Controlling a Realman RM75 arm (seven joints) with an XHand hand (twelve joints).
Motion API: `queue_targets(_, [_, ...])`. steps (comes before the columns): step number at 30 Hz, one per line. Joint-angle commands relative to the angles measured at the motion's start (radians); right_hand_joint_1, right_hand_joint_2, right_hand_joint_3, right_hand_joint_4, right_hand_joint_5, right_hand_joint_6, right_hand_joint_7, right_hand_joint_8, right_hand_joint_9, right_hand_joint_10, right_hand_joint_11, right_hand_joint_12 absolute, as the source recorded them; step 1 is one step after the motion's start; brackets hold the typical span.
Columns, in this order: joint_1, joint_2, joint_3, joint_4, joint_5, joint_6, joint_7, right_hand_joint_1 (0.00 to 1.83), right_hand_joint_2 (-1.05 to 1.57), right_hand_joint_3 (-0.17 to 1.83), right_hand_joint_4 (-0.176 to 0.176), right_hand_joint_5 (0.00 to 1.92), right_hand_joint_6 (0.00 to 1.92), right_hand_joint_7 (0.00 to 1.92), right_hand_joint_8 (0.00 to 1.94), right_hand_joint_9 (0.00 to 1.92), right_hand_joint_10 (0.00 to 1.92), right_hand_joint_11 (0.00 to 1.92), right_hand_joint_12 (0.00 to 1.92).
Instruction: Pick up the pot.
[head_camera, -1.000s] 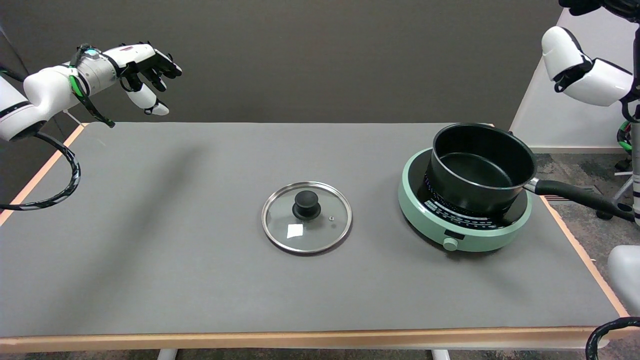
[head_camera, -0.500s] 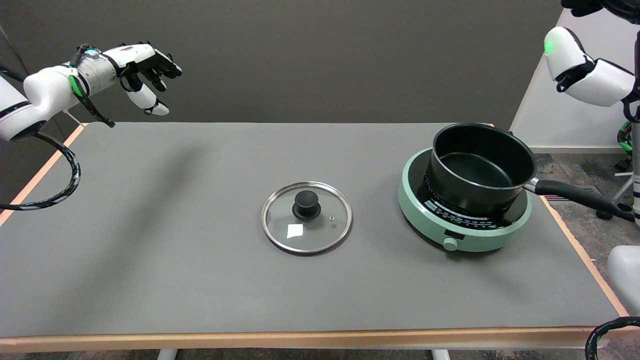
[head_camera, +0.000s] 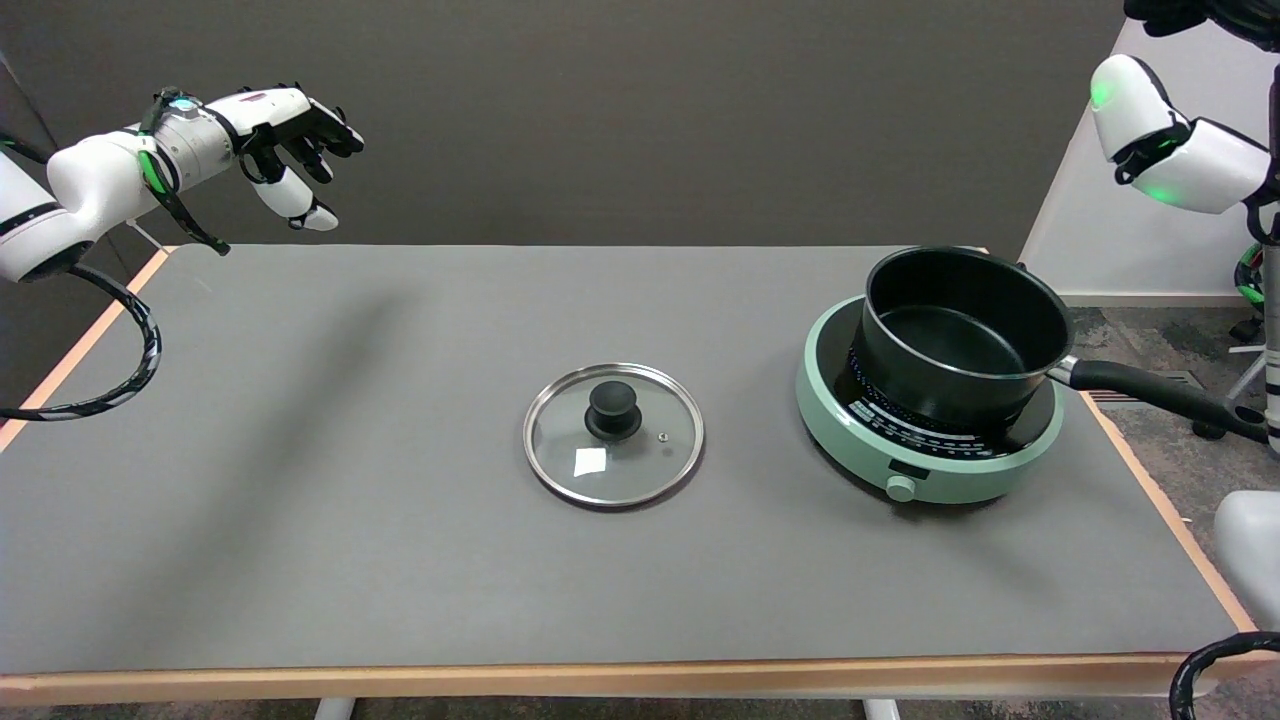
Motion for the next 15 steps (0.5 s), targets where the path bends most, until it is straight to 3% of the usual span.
queue_targets(1, [0.005,0.003,0.0,-0.011,0.001,-0.003,0.0,0.77,0.7,0.81,0.052,0.65,0.34,0.76,0.28,0.72,0.54,0.51,1.17])
queue_targets(13, [0.012,0.008,0.018,-0.015,0.001,-0.016,0.0,0.77,0.7,0.81,0.053,0.65,0.34,0.76,0.28,0.72,0.54,0.51,1.17])
queue_targets(14, [0.012,0.006,0.02,-0.015,0.001,-0.017,0.0,0.85,0.47,0.81,0.044,0.54,0.29,0.63,0.24,0.59,0.45,0.43,0.96])
queue_targets(15, [0.012,0.004,0.022,-0.016,0.001,-0.017,0.0,1.2,-0.51,0.84,0.008,0.06,0.06,0.06,0.06,0.06,0.06,0.06,0.06])
